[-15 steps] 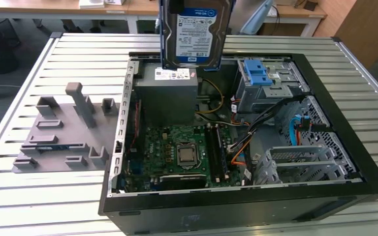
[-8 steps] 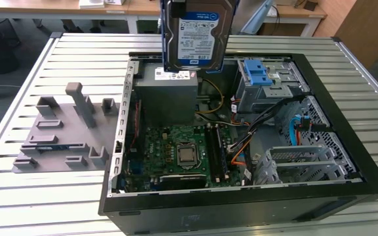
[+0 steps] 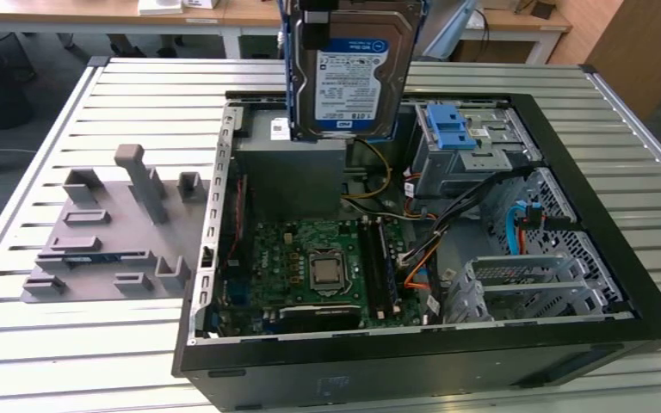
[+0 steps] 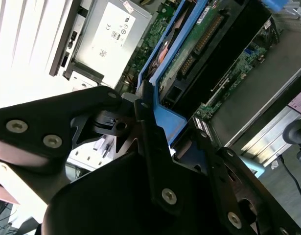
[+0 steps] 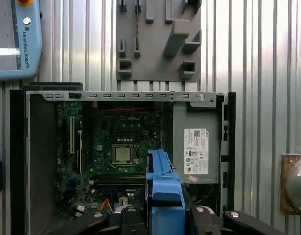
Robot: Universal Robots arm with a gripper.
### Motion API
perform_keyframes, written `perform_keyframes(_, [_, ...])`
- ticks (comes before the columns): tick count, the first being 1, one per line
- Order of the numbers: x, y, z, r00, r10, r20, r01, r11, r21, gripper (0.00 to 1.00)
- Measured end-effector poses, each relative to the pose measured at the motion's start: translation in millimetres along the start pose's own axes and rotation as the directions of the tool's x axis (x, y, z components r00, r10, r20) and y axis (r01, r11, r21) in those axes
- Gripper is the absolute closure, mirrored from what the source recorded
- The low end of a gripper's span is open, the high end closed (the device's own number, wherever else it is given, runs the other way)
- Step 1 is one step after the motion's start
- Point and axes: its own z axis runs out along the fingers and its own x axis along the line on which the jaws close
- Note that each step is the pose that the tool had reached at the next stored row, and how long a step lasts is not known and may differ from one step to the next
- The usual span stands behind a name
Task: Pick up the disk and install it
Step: 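Pick up the disk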
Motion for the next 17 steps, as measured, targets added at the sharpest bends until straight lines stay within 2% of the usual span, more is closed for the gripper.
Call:
perform_keyframes(3, [4.4,0.0,1.4,1.0000,0.000,0.0011,0.000,1.0000,0.0021,0.64])
perform_keyframes(17, [4.8,0.0,1.4,1.0000,0.000,0.0009,0.000,1.0000,0.0023,0.64])
